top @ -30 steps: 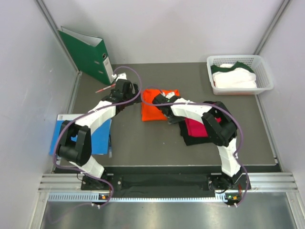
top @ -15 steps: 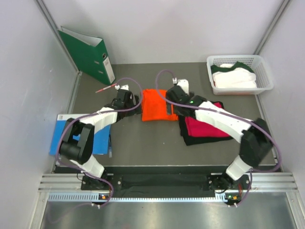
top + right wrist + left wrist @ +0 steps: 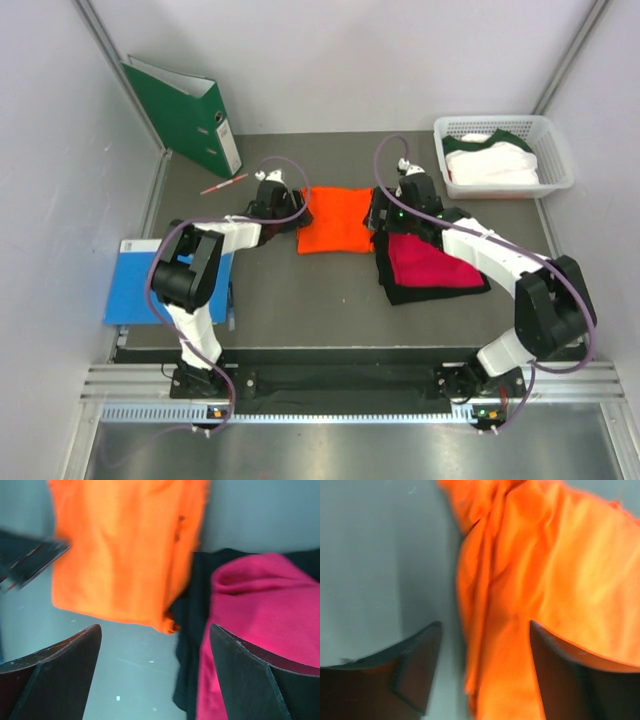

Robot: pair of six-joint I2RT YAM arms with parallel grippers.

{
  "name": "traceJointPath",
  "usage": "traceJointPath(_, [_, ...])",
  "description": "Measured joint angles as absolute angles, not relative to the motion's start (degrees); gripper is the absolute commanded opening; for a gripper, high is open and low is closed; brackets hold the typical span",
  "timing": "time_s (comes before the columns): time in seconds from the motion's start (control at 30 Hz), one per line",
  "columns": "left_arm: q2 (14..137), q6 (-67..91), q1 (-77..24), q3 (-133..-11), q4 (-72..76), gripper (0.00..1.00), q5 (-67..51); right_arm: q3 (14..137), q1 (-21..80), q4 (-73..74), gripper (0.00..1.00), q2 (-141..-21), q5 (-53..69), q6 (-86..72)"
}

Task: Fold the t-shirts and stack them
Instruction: Put the neatly folded tshirt into the corner of the board with the right arm

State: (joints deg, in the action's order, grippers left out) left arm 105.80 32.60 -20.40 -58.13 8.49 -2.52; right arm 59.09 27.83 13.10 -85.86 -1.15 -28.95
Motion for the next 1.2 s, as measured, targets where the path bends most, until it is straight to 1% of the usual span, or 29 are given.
traceJointPath(0.03, [107.2, 32.8, -20.4, -59.3, 9.3, 0.33, -3.4, 59.1, 27.7, 12.2, 0.9, -86.5, 0.3, -29.1])
traceJointPath(0.07, [108.2, 33.3, -20.4, -60.0, 10.2, 0.2, -4.1, 59.1, 27.7, 11.5, 0.91, -87.0, 1.3, -29.2])
traceJointPath(0.1, [109.5, 33.8, -20.4, -61.0, 10.2, 0.01, -4.8, 59.1, 27.5, 10.8, 0.91, -87.6, 2.7, -29.2])
traceJointPath(0.2, [112.3, 34.7, -20.2, -62.9, 11.2, 0.0, -6.7, 58.8, 26.5, 8.6, 0.93, -88.9, 6.8, -29.5])
traceJointPath(0.37, [113.0, 36.1, -19.9, -63.3, 11.6, 0.0, -7.0, 58.8, 24.8, 4.6, 0.93, -90.9, 12.6, -30.1])
traceJointPath(0.53, [111.1, 36.3, -19.5, -61.2, 11.4, 0.0, -5.2, 58.8, 23.9, 0.3, 0.93, -94.5, 17.9, -31.2])
traceJointPath(0.73, [108.0, 35.6, -16.8, -59.2, 7.5, 0.0, -3.1, 59.7, 23.4, -4.6, 0.93, -101.2, 23.4, -33.5])
traceJointPath(1.0, [108.0, 33.8, -15.7, -61.0, 3.7, 0.0, -2.8, 63.1, 23.3, -7.3, 0.93, -107.8, 26.6, -35.3])
traceJointPath(1.2, [108.0, 33.0, -15.3, -61.6, 2.2, 0.0, -1.8, 64.9, 23.0, -8.1, 0.94, -109.6, 27.4, -35.8])
